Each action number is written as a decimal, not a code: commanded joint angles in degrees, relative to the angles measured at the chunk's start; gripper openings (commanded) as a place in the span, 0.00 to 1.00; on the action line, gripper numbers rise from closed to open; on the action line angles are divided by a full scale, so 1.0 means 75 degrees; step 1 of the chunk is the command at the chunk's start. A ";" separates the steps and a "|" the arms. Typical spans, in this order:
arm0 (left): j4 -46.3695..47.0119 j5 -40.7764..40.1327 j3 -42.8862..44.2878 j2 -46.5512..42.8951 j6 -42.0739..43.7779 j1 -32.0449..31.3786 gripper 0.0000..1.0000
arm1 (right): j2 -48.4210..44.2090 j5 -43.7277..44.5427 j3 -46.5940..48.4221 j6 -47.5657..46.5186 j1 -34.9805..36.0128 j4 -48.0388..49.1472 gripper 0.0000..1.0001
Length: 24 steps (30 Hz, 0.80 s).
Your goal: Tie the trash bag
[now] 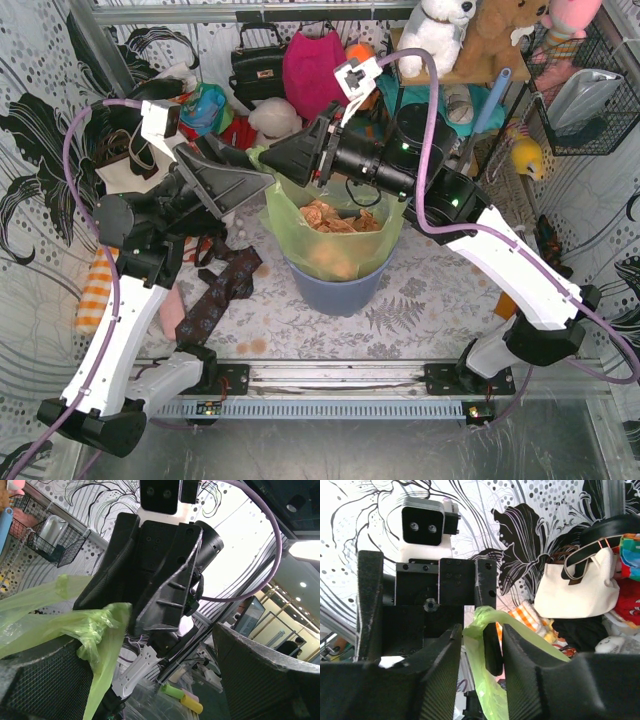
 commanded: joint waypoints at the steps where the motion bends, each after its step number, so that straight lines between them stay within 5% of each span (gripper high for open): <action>1: -0.0031 0.0075 0.0249 -0.0036 0.0166 -0.0012 0.97 | 0.0069 0.0214 0.0305 -0.0226 0.0055 0.0074 0.33; 10: -0.2415 -0.0273 0.0742 -0.0095 0.1681 -0.0013 0.98 | -0.0342 0.0623 -0.0265 -0.0317 0.0056 0.0425 0.00; 17: -0.5409 -0.1318 0.2171 -0.0305 0.3494 0.0005 0.99 | -0.0559 0.0926 -0.0421 -0.0434 0.0061 0.0362 0.00; 24: -0.5666 -0.1375 0.2929 -0.0218 0.3256 0.0000 0.98 | -0.0646 0.1042 -0.0405 -0.0543 0.0054 0.0300 0.00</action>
